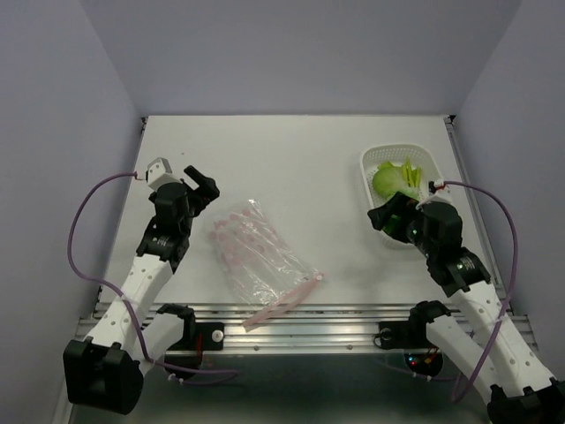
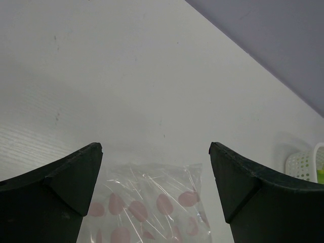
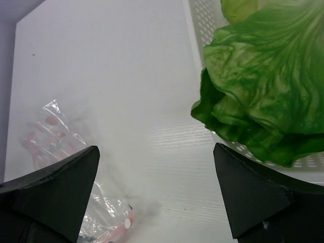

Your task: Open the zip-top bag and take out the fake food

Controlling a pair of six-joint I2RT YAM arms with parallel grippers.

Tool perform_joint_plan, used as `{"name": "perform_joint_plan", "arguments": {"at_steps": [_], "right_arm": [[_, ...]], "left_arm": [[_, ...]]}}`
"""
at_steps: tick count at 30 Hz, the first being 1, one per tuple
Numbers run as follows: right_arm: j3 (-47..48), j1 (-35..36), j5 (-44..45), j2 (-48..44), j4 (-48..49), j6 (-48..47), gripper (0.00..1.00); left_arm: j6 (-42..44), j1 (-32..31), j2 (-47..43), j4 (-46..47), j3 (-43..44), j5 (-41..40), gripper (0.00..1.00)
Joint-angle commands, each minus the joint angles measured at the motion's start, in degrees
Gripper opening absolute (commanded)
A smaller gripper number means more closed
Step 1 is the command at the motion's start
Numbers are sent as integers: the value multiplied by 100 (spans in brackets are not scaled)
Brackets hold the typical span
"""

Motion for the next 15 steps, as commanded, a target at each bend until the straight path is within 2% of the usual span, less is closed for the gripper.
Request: {"name": "perform_joint_plan", "arguments": {"at_steps": [1,3,7,12,15], "right_arm": [[463,-34,-456,-148,-510,-6,100],[683,-34,-360,-175,-501,-50,100],[1043,-34,570,-140,-580,-287,100],[1833,-34,2658,561,-1474,-218,100],[2291,-34,3427,818,-1871,-156,100]], "left_arm": [[-87,12,70,-326,378,207,99],[-131,12,79,-570,466,312,99],[-237,12,140,-1264,808,225,99],[-289,12,97,-2180,1397,-328,99],[-334,12,-123,-2348,1477,-522,99]]}}
